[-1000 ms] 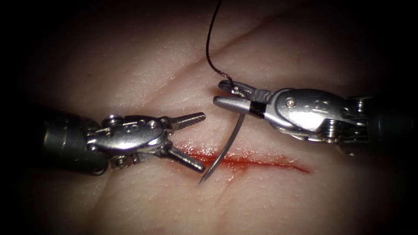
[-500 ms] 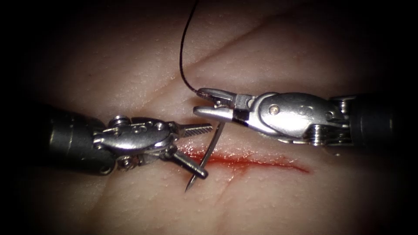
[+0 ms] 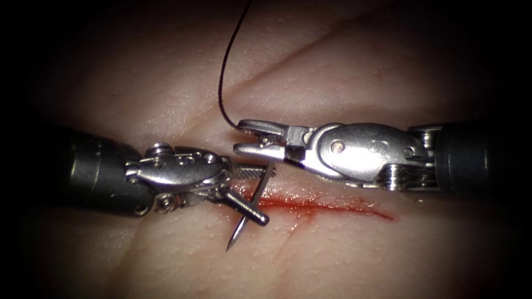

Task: Wound Closure

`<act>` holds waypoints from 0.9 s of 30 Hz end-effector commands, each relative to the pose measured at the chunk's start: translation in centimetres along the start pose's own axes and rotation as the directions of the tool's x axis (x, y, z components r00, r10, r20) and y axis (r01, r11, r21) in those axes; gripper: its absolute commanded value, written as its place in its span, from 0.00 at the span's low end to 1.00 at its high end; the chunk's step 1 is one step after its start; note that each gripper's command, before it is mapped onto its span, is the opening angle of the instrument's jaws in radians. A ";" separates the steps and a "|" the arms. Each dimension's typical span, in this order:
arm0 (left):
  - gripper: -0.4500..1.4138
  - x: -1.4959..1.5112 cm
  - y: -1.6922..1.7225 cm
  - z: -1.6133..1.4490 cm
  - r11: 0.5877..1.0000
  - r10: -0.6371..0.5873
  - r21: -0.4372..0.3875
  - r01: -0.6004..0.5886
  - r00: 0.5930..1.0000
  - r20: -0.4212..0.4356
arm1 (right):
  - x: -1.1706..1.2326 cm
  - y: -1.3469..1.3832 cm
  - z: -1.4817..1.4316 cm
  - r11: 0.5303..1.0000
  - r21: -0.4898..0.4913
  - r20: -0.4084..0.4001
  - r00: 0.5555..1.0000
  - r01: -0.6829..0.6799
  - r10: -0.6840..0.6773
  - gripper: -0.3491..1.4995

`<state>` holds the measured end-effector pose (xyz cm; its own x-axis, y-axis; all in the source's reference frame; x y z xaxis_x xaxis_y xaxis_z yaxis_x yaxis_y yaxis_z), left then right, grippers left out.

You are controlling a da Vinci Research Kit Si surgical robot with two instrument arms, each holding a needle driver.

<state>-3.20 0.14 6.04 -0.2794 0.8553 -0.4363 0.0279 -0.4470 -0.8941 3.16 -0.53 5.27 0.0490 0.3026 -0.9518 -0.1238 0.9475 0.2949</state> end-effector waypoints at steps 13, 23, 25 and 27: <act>0.00 0.08 -0.07 -0.07 0.987 -0.156 -0.029 0.156 0.988 0.010 | -0.03 -0.03 0.05 1.000 0.005 -0.001 1.000 0.000 0.000 0.00; 0.00 0.13 0.00 -0.08 0.984 -0.177 0.013 0.178 0.982 -0.062 | -0.06 0.00 0.00 0.982 -0.118 0.096 0.983 -0.145 0.156 0.90; 0.00 0.14 0.01 -0.08 0.983 -0.178 0.033 0.181 0.981 -0.079 | -0.05 -0.01 -0.01 0.978 -0.151 0.103 0.982 -0.145 0.162 0.91; 0.00 0.14 0.02 -0.08 0.982 -0.179 0.050 0.184 0.980 -0.093 | -0.05 -0.02 -0.03 0.975 -0.168 0.109 0.980 -0.145 0.164 0.89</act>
<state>-3.11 0.30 5.91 -0.1839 0.9423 -0.2798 -0.0831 -0.2985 -0.9508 3.07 -0.53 5.27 0.1397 0.4644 -0.8745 -0.3007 0.8614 0.4094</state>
